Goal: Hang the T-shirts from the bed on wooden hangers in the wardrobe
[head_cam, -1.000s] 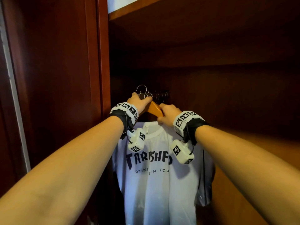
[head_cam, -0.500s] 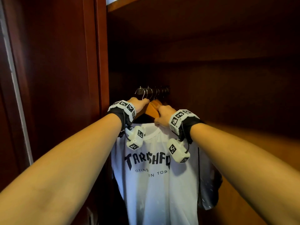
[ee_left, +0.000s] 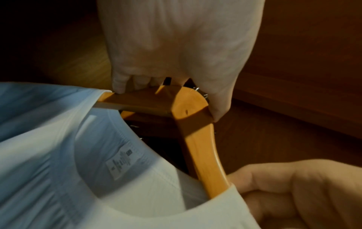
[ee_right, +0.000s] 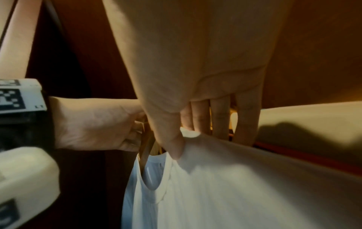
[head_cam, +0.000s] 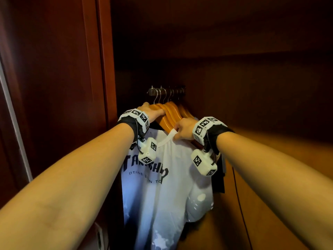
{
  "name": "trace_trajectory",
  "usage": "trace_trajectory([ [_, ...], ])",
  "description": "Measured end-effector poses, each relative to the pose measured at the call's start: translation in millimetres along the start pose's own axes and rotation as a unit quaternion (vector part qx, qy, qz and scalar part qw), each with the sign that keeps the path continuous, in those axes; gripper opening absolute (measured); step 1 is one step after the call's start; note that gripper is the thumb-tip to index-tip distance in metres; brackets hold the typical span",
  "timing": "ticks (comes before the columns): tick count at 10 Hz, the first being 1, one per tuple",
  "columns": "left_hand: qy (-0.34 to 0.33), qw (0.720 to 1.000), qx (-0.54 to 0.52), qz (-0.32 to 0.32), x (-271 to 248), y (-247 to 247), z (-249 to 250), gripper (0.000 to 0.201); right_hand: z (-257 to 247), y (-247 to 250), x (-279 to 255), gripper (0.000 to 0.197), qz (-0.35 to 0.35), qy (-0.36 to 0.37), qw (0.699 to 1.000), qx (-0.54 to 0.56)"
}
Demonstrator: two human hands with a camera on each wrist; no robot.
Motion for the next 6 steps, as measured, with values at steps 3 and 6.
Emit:
trace_trajectory([
  [3, 0.020, 0.999, -0.023, 0.022, -5.6, -6.2, -5.9, 0.106, 2.6, -7.7, -0.3, 0.030, 0.053, -0.018, 0.998, -0.033],
  [6, -0.048, 0.997, 0.023, -0.048, -29.7, 11.0, -13.1, 0.052, -9.8, 8.0, -45.5, 0.029, 0.064, -0.081, 0.994, -0.021],
])
Point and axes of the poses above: each hand's wrist, its own x-axis towards the middle knuckle, its own y-axis out of the back of the hand, z = x × y, the point moved 2 cm from there along x, towards the middle knuckle, and after that the axes turned 3 degrees about y, right-handed, at the moved point
